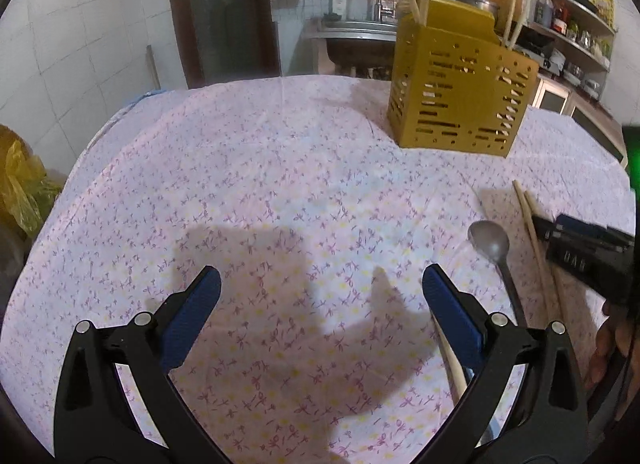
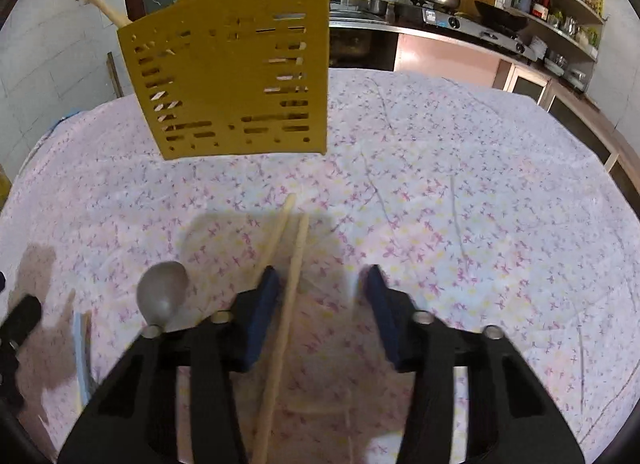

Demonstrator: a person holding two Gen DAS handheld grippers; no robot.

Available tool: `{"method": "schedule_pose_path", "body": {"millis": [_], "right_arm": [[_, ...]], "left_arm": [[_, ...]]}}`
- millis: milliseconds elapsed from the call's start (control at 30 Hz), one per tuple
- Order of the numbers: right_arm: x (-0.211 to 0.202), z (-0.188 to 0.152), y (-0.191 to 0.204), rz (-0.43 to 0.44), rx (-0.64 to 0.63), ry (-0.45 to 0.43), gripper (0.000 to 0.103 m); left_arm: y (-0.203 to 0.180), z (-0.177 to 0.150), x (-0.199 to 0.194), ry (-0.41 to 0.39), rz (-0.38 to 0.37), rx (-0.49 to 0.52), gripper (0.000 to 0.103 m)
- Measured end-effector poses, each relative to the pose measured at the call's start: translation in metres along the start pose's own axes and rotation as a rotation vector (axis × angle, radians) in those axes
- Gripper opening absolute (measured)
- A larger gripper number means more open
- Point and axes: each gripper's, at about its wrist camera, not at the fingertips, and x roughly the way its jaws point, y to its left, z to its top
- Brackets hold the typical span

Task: Organize utensils
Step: 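Move both grippers back toward the spoon and remaining chopsticks, then grasp a wooden chopstick with the right gripper while the left gripper grasps another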

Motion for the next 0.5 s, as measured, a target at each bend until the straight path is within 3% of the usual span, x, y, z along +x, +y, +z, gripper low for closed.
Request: {"method": "schedule_pose_path", "body": {"millis": [67,500], "right_arm": [[-0.002,-0.002,0.0,0.017,-0.007,0.004,0.01],[-0.025,-0.032,-0.048,0.056,0.013,0.003,0.007]], "left_arm": [[-0.002,-0.001,0.001,0.01,0.004,0.008,0.098],[-0.02,-0.016,0.006,0.106,0.026,0.018,0.098]]}}
